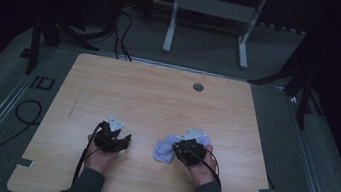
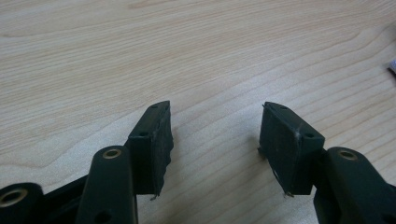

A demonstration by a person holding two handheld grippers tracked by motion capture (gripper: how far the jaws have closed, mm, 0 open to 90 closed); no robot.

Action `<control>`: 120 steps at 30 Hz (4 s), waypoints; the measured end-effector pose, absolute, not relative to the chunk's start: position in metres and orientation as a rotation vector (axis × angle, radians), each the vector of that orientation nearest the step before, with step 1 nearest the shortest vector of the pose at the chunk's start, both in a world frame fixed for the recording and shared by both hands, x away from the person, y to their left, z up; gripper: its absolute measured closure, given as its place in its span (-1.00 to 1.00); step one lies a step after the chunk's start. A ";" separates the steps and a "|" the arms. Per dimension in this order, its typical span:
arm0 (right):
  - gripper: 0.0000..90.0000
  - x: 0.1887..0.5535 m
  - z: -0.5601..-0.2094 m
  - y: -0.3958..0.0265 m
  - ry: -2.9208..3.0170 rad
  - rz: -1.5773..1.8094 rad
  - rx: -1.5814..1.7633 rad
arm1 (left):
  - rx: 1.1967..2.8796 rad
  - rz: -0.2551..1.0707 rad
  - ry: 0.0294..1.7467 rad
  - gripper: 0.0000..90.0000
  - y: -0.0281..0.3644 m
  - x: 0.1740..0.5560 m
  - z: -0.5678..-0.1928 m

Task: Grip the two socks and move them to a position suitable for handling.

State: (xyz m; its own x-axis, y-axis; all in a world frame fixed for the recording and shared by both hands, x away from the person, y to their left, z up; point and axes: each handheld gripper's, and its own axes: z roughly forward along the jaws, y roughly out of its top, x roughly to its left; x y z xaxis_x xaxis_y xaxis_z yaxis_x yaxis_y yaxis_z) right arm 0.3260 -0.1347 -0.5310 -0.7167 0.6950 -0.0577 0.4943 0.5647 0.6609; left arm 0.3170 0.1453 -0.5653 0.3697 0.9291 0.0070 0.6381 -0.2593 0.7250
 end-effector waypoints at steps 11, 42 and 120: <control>0.86 0.335 -0.549 -0.117 2.551 0.840 0.978 | 2.024 0.563 1.326 0.29 0.143 0.314 -0.563; 0.84 0.335 -0.528 -0.106 2.516 0.927 0.901 | 2.063 0.320 1.040 0.87 0.089 0.301 -0.562; 0.94 0.311 -0.542 -0.194 2.521 0.855 1.156 | 2.186 0.387 1.014 0.83 0.088 0.282 -0.558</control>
